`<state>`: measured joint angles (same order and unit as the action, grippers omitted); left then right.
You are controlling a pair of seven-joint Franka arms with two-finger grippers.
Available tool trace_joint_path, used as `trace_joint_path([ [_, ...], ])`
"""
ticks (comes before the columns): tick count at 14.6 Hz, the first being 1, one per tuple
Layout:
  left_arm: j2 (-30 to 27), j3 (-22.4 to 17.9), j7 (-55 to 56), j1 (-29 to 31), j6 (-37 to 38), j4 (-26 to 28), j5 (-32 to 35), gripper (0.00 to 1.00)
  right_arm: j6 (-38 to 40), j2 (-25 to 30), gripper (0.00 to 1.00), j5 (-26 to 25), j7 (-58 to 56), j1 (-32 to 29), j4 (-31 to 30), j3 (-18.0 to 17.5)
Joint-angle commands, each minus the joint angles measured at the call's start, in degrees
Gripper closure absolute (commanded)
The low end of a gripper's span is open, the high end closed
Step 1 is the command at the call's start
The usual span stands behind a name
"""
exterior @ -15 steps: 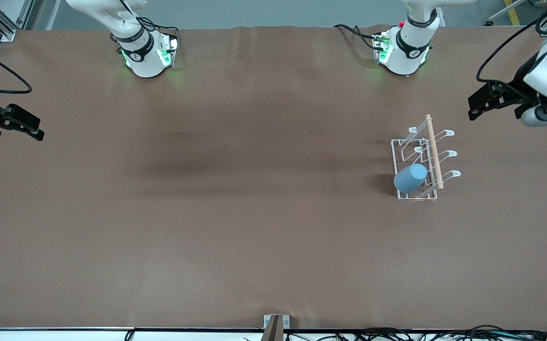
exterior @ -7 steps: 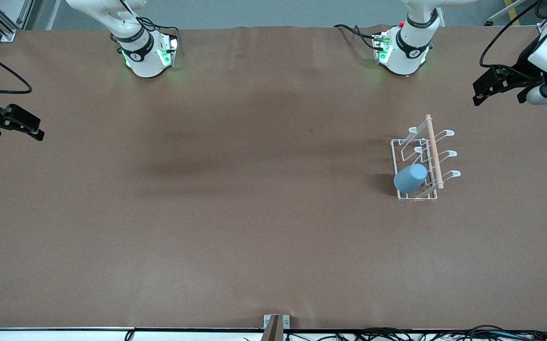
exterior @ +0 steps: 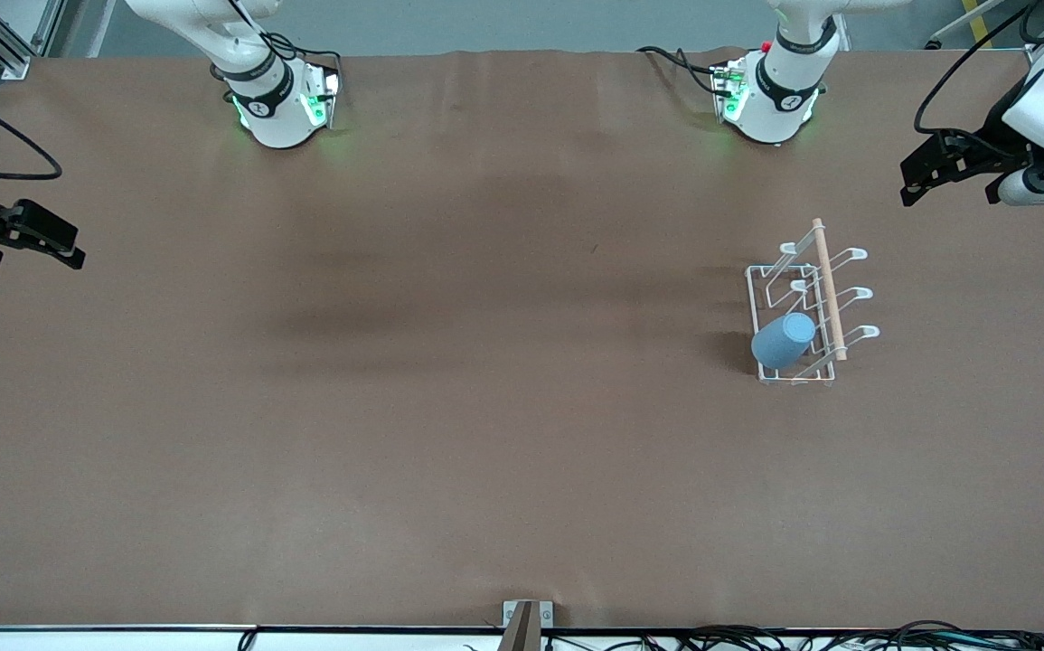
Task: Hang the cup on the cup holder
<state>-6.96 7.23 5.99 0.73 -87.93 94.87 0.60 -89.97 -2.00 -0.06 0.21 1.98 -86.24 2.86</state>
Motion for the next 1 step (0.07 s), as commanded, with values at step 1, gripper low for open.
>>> trace_joint_path([
  [1, 1.5, 0.0, -0.8, 0.1, -0.1, -1.9, -0.4, 0.00, 0.1, 0.3, 0.00, -0.1, 0.0, 0.0, -0.4, 0.1],
])
